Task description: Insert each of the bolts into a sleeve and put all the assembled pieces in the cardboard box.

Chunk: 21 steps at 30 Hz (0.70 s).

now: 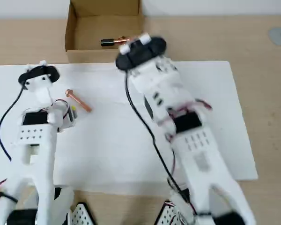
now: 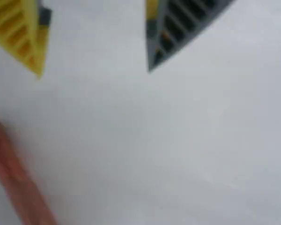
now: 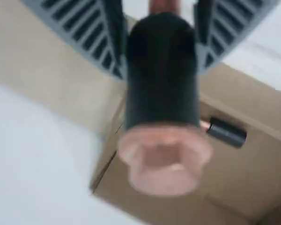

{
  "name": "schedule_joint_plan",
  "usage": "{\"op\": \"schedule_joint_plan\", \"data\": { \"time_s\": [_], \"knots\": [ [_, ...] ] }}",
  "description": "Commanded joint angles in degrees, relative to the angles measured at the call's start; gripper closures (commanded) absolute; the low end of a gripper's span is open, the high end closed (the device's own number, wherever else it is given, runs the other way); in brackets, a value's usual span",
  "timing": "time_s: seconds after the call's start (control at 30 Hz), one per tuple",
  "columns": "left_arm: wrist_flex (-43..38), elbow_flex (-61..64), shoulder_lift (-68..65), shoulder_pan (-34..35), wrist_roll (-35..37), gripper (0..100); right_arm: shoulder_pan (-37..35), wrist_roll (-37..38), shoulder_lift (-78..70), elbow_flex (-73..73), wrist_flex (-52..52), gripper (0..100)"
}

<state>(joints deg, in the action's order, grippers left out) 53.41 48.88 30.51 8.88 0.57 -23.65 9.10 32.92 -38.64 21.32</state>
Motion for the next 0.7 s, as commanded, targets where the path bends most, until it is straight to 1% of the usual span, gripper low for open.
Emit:
{"op": "schedule_joint_plan", "data": {
  "time_s": [0.0,0.2,0.27,0.37,0.67],
  "knots": [
    [-0.79,-5.1,-2.77,2.99,0.62,84,0.84,0.62,-11.03,12.88,-0.62,98.8],
    [-0.53,-7.12,-5.85,3.69,1.05,85,3.12,0.7,-30.64,26.33,-6.77,98.8],
    [-0.53,-7.38,-6.73,3.52,1.05,87,4.09,0.7,-37.23,31.96,-7.03,98.8],
    [-0.53,-8.18,-8.04,3.69,1.14,88,5.14,0.7,-46.81,41.54,-7.03,98.8],
    [-0.35,-8.62,-9.71,3.52,1.14,88,4.88,0.7,-73.8,75.74,-6.95,98.9]
  ]
}}
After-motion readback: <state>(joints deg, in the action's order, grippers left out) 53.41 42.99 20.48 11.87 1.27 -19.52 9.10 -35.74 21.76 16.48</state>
